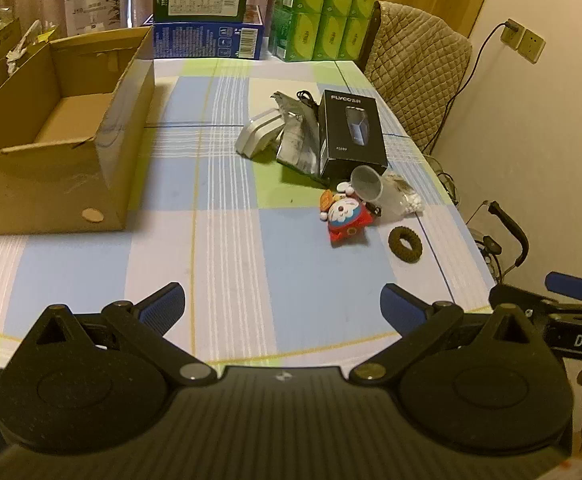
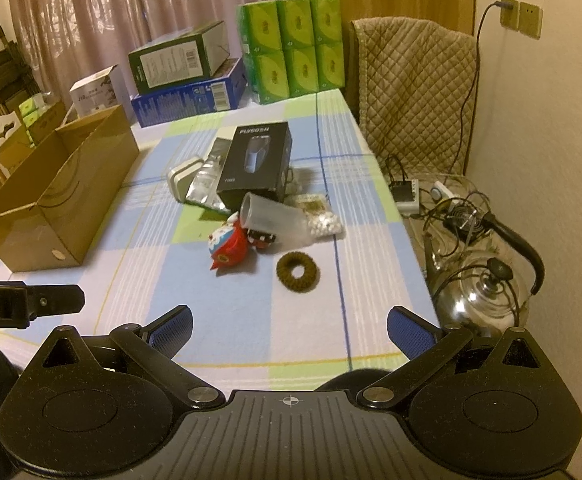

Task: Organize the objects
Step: 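Move both tools toward the red Doraemon toy and brown scrunchie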

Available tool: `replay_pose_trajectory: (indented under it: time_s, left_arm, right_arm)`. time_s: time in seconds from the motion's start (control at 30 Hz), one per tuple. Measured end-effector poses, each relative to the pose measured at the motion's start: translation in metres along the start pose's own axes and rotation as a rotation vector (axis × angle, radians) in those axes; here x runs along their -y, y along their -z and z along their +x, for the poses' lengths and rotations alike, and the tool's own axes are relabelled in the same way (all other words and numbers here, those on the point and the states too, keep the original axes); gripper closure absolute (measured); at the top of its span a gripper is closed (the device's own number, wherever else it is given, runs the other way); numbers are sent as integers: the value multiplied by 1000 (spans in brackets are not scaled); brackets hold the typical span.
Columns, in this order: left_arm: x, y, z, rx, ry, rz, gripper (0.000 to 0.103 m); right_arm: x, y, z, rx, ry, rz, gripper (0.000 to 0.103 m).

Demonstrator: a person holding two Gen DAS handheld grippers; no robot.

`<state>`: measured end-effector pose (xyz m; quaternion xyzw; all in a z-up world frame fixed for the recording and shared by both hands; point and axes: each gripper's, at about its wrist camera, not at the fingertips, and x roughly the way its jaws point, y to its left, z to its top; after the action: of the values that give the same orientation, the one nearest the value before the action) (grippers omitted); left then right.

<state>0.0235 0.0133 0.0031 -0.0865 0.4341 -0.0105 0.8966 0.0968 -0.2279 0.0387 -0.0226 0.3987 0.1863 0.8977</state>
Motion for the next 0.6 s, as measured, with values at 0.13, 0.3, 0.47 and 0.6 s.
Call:
replay_pose_trajectory:
  time_s: [0.13,0.3,0.47,0.6]
  left_arm:
    - [1,-8,8,-2,16,2,1]
    - [4,-19,16,19,32,20,1]
    - [6,-34,32,32,46,22,1]
    - [8,-44,52,21,58,38,1]
  right_arm:
    - [4,-12,-2,29,6,-20,2]
    - [14,-30,-2,68,5,-35,2]
    - [27,-41,5,85,12,-40,3]
    - [39,-39,22,68,-1,-52,3]
